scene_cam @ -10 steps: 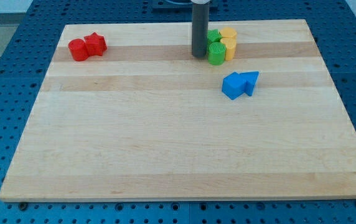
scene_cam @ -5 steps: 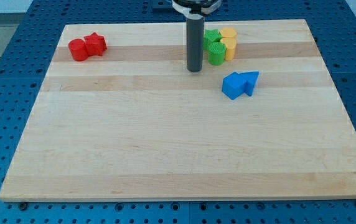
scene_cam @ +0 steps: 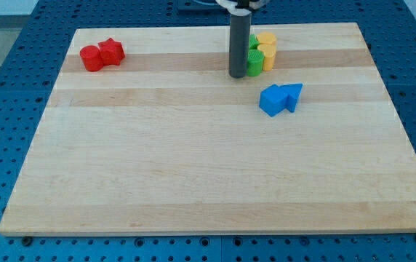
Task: Slightly touch the green circle
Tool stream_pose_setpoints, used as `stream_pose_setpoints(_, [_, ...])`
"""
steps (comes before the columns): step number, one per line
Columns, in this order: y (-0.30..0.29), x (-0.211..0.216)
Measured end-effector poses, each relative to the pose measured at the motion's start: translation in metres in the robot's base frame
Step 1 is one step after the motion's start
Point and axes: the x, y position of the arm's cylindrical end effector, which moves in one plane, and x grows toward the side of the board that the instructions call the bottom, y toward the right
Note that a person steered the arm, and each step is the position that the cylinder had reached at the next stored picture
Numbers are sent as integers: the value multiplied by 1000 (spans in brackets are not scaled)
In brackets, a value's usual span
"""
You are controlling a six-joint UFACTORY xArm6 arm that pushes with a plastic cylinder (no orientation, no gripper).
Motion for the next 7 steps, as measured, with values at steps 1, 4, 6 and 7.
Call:
stream_pose_setpoints(1, [1, -3])
stream_pose_setpoints(4, [4, -4])
stream_pose_setpoints(6, [-22, -4])
stream_pose_setpoints(7, [-18, 3])
